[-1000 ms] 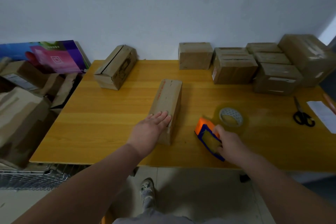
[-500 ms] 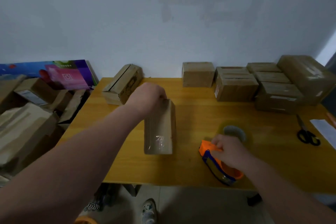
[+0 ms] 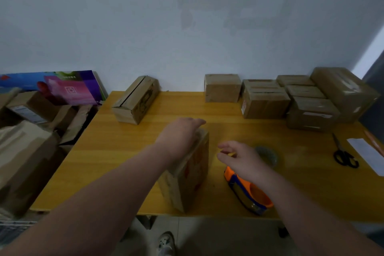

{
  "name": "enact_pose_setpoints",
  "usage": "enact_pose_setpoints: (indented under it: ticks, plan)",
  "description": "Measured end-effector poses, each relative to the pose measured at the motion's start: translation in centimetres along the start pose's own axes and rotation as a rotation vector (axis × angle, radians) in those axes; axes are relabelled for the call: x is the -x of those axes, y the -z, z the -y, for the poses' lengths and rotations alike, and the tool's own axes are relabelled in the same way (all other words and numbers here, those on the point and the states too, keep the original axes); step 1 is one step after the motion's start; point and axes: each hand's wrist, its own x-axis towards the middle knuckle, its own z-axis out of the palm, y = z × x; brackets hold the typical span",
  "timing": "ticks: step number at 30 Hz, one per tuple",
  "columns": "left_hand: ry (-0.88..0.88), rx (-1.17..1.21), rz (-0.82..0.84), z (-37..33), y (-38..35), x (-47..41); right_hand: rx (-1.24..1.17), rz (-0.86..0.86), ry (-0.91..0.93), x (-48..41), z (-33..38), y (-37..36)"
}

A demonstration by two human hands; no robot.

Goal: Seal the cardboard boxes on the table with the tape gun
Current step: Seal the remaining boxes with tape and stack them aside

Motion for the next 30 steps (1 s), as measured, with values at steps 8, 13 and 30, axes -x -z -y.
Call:
enact_pose_setpoints:
  ticks: [8, 13, 30]
  plan:
    - [-0.042, 0.097, -0.058, 1.4, -3.6, 2.2, -0.096, -0.009, -0.054, -0.4, 0.3, -0.7]
    - [-0.132, 0.218, -0.068, 2.3, -3.6, 3.5, -0.181, -0.025, -0.086, -0.8, 0.5, -1.2]
    - [-0.235, 0.321, -0.054, 3.7, -3.9, 4.2, -0.390, -0.068, -0.208, -1.7, 0.6, -2.4]
